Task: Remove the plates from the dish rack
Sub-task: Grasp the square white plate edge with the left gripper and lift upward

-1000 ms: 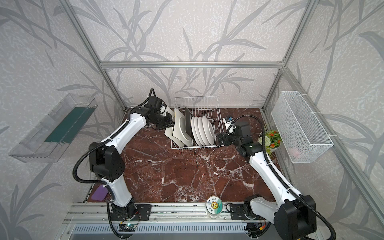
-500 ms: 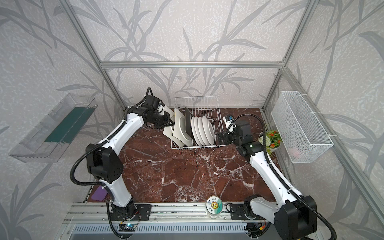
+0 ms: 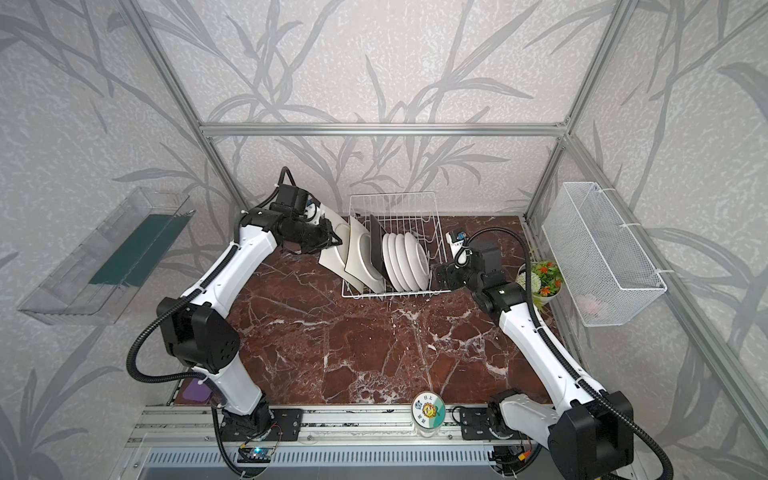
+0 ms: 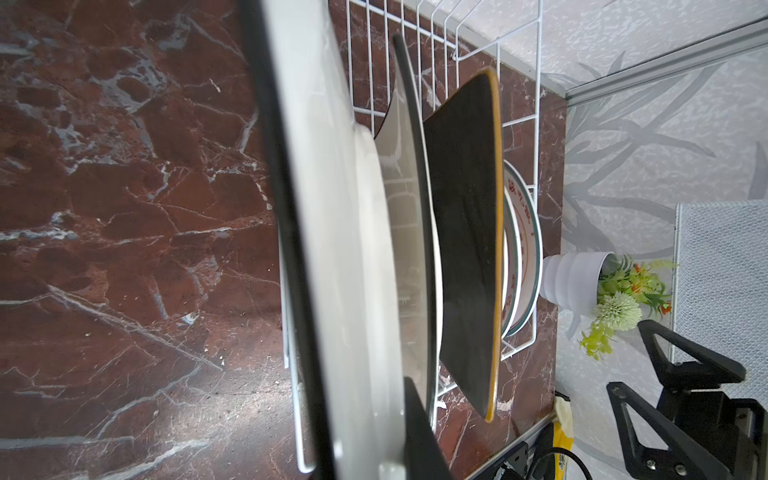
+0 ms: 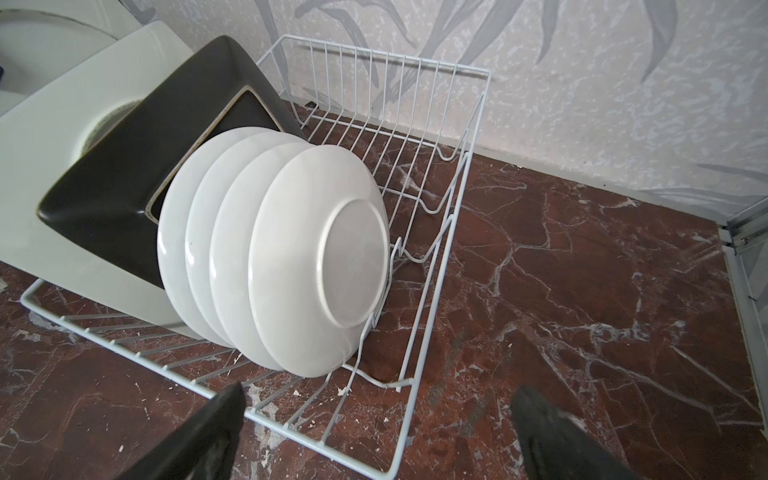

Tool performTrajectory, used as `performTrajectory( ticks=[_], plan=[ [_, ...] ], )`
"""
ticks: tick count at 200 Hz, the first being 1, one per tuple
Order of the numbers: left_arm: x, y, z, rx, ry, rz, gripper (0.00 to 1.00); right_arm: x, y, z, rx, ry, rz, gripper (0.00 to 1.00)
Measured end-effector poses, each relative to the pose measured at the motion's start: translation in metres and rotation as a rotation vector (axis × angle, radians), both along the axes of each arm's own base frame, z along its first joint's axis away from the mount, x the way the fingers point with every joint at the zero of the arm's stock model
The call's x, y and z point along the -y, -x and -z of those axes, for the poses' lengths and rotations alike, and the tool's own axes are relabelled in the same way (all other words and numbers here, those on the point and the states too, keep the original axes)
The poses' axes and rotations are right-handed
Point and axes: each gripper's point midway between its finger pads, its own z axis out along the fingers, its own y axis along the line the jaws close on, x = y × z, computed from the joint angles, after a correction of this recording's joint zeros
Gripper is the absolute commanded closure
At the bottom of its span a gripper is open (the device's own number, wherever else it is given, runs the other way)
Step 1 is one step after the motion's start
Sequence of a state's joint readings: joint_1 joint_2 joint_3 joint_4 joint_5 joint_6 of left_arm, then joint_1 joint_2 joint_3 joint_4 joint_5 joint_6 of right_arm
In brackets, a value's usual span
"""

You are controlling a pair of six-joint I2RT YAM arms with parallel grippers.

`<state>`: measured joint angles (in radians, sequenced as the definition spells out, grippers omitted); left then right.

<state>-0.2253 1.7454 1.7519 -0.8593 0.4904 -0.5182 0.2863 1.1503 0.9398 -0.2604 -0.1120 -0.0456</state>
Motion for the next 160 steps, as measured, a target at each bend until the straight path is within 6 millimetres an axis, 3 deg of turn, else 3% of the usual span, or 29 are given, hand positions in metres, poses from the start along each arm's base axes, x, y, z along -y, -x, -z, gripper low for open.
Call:
performTrajectory(
  ticks=[77, 160],
  plan=[
    [-0.021, 0.004, -0.030, 0.062, 0.022, -0.053, 1.00, -0.003, 0.001, 0.001, -0.007, -0.010, 0.004, 0.01],
    [-0.028, 0.005, -0.052, 0.111, 0.003, -0.066, 1.00, -0.005, 0.000, 0.003, -0.015, -0.012, 0.011, 0.01]
  ],
)
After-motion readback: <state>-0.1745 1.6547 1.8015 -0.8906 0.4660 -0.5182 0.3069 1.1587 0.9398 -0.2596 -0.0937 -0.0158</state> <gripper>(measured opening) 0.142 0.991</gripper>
